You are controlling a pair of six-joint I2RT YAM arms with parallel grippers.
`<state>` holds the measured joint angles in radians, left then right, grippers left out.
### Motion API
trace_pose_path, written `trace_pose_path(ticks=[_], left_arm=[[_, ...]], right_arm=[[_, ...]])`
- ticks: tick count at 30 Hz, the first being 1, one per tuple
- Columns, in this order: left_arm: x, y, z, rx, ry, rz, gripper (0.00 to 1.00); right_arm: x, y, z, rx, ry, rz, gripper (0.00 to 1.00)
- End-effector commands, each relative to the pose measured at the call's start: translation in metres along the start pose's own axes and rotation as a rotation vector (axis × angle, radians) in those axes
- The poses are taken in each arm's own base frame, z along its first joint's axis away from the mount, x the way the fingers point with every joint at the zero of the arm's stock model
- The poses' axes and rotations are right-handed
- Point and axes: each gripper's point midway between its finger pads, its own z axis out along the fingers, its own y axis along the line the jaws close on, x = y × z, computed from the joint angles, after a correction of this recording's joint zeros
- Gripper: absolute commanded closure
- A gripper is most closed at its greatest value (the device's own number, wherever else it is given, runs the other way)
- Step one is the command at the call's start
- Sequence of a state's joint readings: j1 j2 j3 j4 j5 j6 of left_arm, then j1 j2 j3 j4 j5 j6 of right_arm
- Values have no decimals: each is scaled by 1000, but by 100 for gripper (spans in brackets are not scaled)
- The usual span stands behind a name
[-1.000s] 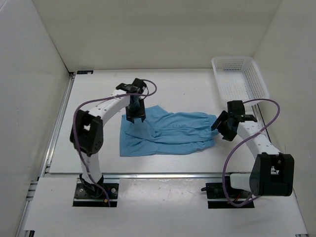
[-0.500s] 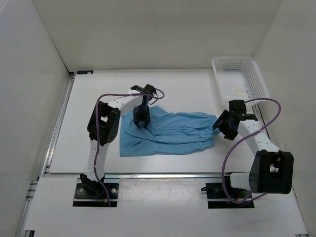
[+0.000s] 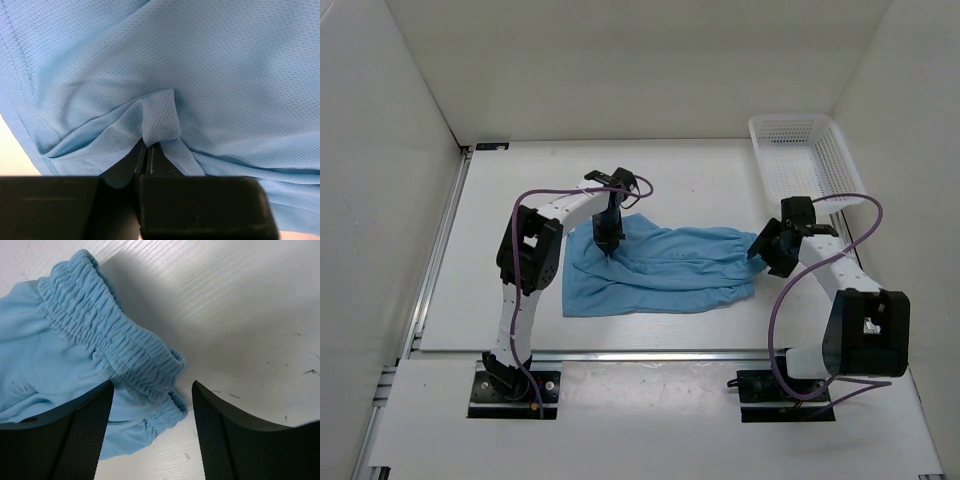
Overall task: Fold and stack the shorts
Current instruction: Fold the shorts
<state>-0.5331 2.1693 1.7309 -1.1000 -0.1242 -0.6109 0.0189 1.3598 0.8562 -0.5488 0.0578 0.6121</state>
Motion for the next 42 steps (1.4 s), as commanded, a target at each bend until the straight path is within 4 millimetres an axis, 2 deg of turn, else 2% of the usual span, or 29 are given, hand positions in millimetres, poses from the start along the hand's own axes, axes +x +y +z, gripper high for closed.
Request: trace_pose_path(ticks=[1,5,6,8,10,11,12,14,15,17,18,20,21,23,24,25,26,28,29,31,32,33,34,35,36,37,39,42], left_arm=[[-11,1,-27,22,-71,-16,90],[-16,2,-41,35,-106,-22,90],[-16,6,-45,25,-113,-22,90],[-17,10,-59,28,-139,-27,90],[-24,17,-74,22,-170,-42,90],[-26,18,-86,36,-190,-46,90],[-34,27,-95,34,-211,-73,90],[-37,38,-106,36,-220,-97,90],[-44,46,-118,49,-251,-116,90],[-45,55,-129,62,-263,-139,90],[-47,59,-140,83,-285,-144,90],[-39,72,-139,78,-268,-164,90],[-34,74,-147,96,-277,-165,90],[-18,84,-136,75,-243,-178,90],[-11,85,-142,98,-255,-194,90],[3,88,-128,90,-221,-189,90],[13,86,-124,114,-200,-211,90],[31,87,-122,148,-189,-234,90],[51,89,-104,146,-135,-259,90],[71,86,-99,169,-119,-273,90],[93,84,-84,159,-66,-270,89],[104,78,-80,193,-36,-267,78],[113,78,-74,201,-11,-264,64],[122,77,-72,214,3,-265,50],[134,82,-64,194,30,-264,39],[135,87,-61,170,24,-265,39],[132,96,-64,135,2,-275,39],[122,107,-77,95,-46,-299,46]], right_arm=[[-19,14,3,-38,-34,-15,31],[-16,17,14,-42,-1,5,37],[-18,21,14,-62,-5,5,42],[-19,24,20,-64,8,5,70],[-28,32,15,-89,-12,3,100],[-31,35,10,-96,-21,3,100],[-34,37,6,-101,-29,3,100],[-48,47,-12,-134,-76,0,100],[-51,47,-18,-130,-87,1,100],[-57,51,-33,-149,-115,-13,100],[-58,51,-39,-151,-118,-13,100],[-56,53,-50,-166,-133,-31,100],[-56,53,-57,-174,-144,-31,100],[-39,52,-58,-173,-119,-63,100],[-33,51,-63,-180,-119,-72,100],[-22,52,-63,-183,-101,-93,100],[-16,50,-62,-175,-101,-103,100],[12,42,-55,-168,-57,-122,100],[18,34,-51,-139,-56,-130,100],[39,20,-39,-106,-6,-127,100],[45,16,-35,-95,9,-115,96],[51,10,-30,-83,24,-115,65],[51,10,-30,-83,24,-115,45],[52,6,-28,-65,21,-115,30],[51,5,-27,-58,15,-115,22],[47,6,-29,-56,0,-115,12],[39,7,-30,-50,-14,-105,7],[26,14,-33,-57,-32,-102,7]])
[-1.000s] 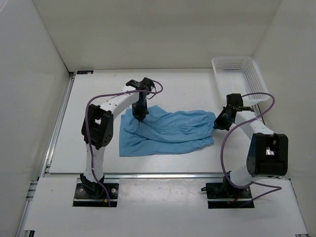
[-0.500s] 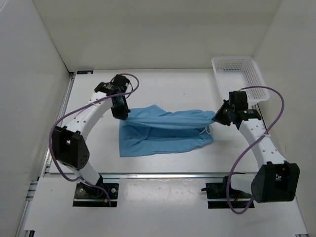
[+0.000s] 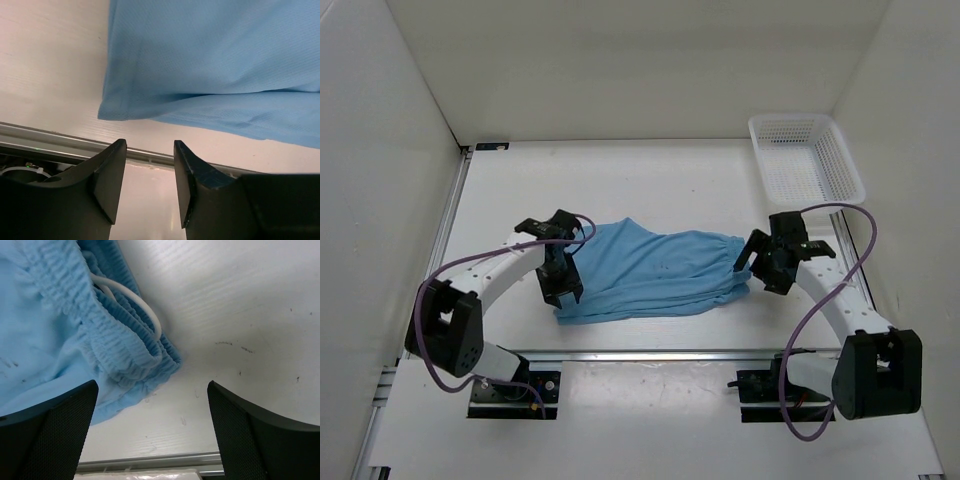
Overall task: Fold and stack the shorts
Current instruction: Fold the shorts
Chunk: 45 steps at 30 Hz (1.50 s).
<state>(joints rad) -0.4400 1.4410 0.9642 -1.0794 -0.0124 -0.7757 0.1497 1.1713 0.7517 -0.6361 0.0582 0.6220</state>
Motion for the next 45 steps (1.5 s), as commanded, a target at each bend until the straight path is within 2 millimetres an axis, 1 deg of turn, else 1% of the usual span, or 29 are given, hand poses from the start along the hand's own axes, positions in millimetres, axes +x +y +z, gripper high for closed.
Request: trace_pose_path(ticks=[1,3,5,6,7,8,10,12,13,17,18,20,21,22,23,25,26,27,28,29,30,32,34,38,40,42,43,44,45], left_arm=[[-24,-3,-28,35,-142,-39,46],[-32,0,-28,47,-160,-68,42],[-32,0,-21,61,-150,-82,26],[-30,2,-10,44,-117,-93,16],[-24,8,1,21,-94,-81,14],[-24,3,8,47,-76,-90,11],[-19,2,21,58,-37,-98,11],[-11,-2,33,93,-5,-97,13],[-10,-1,40,83,7,-97,15],[-8,-3,57,65,47,-98,39],[-8,-1,59,49,49,-98,55],[-12,-1,64,33,47,-98,76],[-18,-4,61,38,29,-98,86],[-21,-6,62,38,28,-98,90],[-21,-6,62,38,28,-98,90],[-21,-9,57,60,24,-98,90],[-22,-10,51,80,19,-97,84],[-21,-9,46,81,19,-97,77],[-22,-10,41,86,13,-97,68],[-25,-9,32,94,-13,-87,59],[-35,-9,22,96,-49,-100,38],[-43,-2,7,74,-81,-104,35],[-66,4,-14,73,-155,-128,21],[-101,25,-19,38,-216,-204,24],[-118,35,-6,21,-210,-251,29],[-124,32,6,44,-179,-255,36],[-123,30,19,38,-140,-254,38],[-129,24,23,54,-140,-242,41],[-130,24,26,49,-131,-242,47]], right_arm=[[-33,9,-9,-12,-82,12,5],[-31,7,-4,-4,-60,21,3],[-31,9,-2,-24,-46,31,3],[-26,9,2,-45,-15,44,3],[-26,9,2,-56,-8,57,2],[-17,7,6,-63,18,58,2],[-14,7,10,-87,33,92,2],[-2,11,14,-128,77,121,2],[0,14,18,-143,82,129,2],[13,21,35,-195,142,162,4],[19,19,40,-193,162,180,7],[24,20,51,-196,191,196,11],[25,21,53,-201,200,197,20],[30,18,55,-189,216,209,39],[30,18,55,-188,217,210,48],[30,14,56,-173,202,209,52],[32,9,56,-151,201,200,51],[31,7,55,-142,193,186,45],[26,8,52,-141,176,183,31],[29,4,52,-124,184,175,28],[25,4,50,-122,167,164,24],[26,1,50,-108,170,165,20],[25,2,48,-113,163,164,19],[24,2,50,-113,163,164,21],[23,3,52,-114,162,173,26],[22,0,57,-94,155,173,37],[18,2,56,-99,148,172,40],[19,-1,59,-84,148,172,40],[14,2,58,-91,139,171,48]])
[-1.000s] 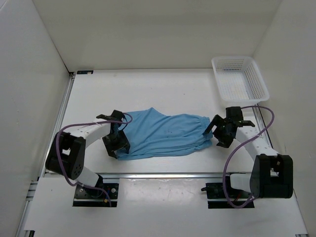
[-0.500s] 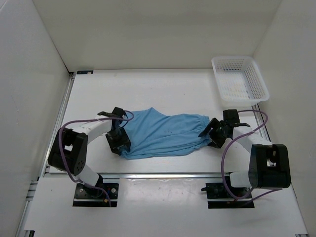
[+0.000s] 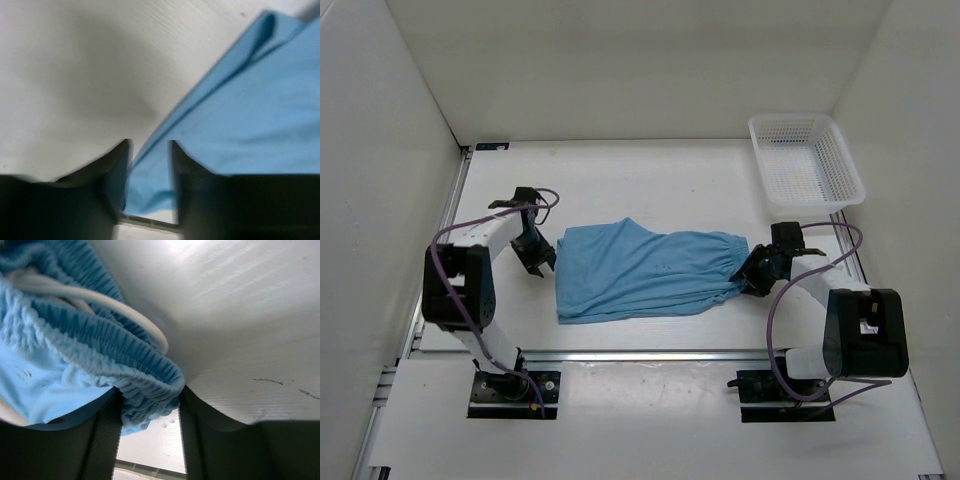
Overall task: Fold and stack the shorts
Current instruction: Fold the shorts
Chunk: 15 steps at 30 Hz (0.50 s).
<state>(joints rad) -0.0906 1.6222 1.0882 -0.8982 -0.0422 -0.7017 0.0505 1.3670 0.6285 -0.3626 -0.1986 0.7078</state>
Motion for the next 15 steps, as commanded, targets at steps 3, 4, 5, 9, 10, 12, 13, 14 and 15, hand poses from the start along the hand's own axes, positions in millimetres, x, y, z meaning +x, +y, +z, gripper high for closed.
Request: trace_pose_path(ticks=[3,4,5,9,10,12,13,14,15], left_arm=[[-6,-18,24,27,37,24,73],[-8,-20,24,28,36,24,80],[-7,-26,28,36,44,25,88],[5,-32,40,34,89,49,90],[4,-34,41,39,98,49,90],[19,-42,49,36,127,100,90],[22,-46,49,38,129,116,90],[32,-51,50,35,139,138,90],[36,-55,50,35,140,137,90]], right_arm=[[-12,-7,4,58,-37,-9,60],[-13,-3,3,51,-41,-20,66],[-13,-3,3,51,-41,-20,69],[-17,4,3,42,-46,-31,92],[-19,3,3,50,-53,-31,96],[-19,-2,3,72,-60,-29,100],[-24,1,2,71,-75,-31,100],[-25,-3,0,94,-87,-30,100],[-27,-5,-2,108,-90,-39,100]])
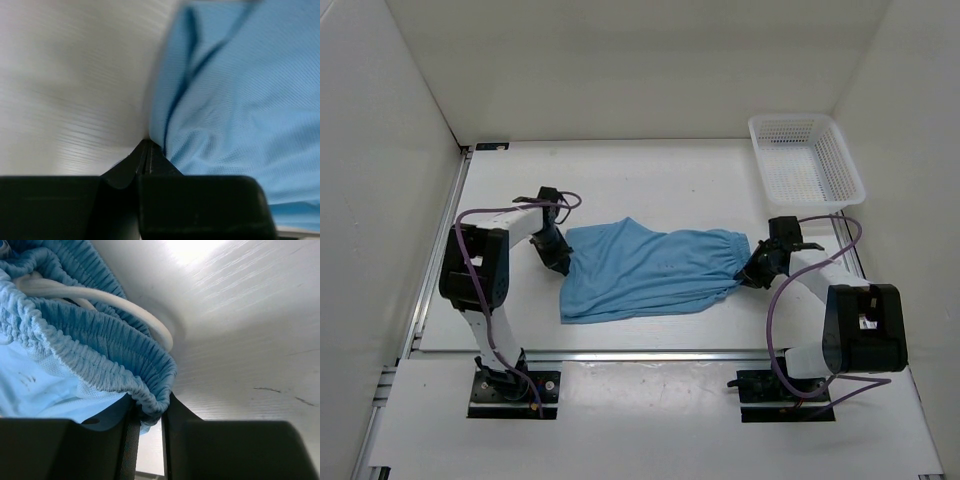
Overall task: Fold and stack the shorts
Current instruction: Fold the shorts
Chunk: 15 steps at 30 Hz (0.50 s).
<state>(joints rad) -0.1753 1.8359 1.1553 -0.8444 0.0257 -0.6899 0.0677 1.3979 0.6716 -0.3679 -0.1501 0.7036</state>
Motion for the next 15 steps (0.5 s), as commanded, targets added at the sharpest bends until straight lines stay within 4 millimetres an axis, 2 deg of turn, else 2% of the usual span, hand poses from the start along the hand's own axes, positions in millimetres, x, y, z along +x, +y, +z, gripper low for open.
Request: trace_pose_path(ticks=[1,5,7,9,10,12,13,15], left_arm=[[15,-24,10,32,18,53,90],[27,-36,12,42,30,79,90],[30,-40,13,49,38,89,90],[30,-40,13,49,38,89,90],[30,-40,13,49,38,89,90],[30,-40,13,49,38,89,90],[30,-40,13,49,38,89,90],[27,-43,4,70,16,91,90]], right_arm=[[-21,-7,-7,82,-81,-21,100],[-38,-5,-25,112,-152,-69,100],[-51,7,-39,100,-205,-106,100],[-55,12,-49,131,-237,-164,100],[-60,26,-58,114,-268,-201,100],[-62,37,-68,119,-295,-246,100],[-65,52,-76,114,-331,-296,100],[-65,63,-85,128,-356,-342,100]])
